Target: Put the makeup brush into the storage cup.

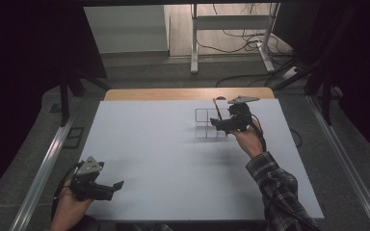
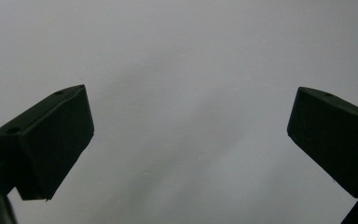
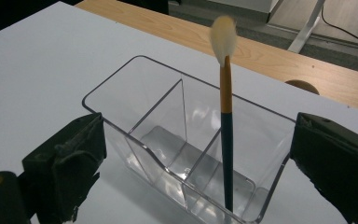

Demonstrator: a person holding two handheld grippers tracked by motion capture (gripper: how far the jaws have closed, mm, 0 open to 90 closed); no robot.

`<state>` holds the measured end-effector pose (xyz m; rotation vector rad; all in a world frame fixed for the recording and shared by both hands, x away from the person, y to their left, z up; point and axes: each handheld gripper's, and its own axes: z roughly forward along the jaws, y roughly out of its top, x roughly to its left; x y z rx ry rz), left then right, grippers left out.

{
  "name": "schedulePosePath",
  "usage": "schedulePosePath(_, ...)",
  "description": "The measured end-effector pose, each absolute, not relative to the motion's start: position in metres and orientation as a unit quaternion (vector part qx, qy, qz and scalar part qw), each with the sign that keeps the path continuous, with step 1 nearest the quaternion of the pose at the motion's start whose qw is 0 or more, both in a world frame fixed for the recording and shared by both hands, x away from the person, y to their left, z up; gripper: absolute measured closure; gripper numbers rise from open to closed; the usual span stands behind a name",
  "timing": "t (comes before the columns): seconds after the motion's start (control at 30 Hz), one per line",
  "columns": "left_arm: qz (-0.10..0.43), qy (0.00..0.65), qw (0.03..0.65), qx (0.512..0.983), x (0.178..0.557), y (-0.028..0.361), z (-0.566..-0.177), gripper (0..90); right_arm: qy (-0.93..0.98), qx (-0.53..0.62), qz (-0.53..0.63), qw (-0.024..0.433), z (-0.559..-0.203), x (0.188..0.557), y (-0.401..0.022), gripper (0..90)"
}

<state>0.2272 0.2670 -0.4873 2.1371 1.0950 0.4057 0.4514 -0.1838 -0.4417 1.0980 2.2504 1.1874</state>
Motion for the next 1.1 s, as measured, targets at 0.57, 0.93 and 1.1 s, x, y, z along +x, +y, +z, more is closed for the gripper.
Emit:
schedulePosePath(0.57,0.157,0.422,0.345,0.824,0.227,0.267,-0.487,0.9,0.809,0.381,0.412,0.173,-0.441,0.433,-0.189,2.0)
schedulePosePath(0.93,0.158,0.421,0.346,0.824,0.227,0.267,-0.487,0.8,0.815,0.373,0.41,0.169,-0.443,0.423,-0.19,0.8)
schedulePosePath(1.1,0.158,0.422,0.346,0.823,0.227,0.267,-0.487,0.8,0.817,0.37,0.408,0.169,-0.443,0.418,-0.19,0.4)
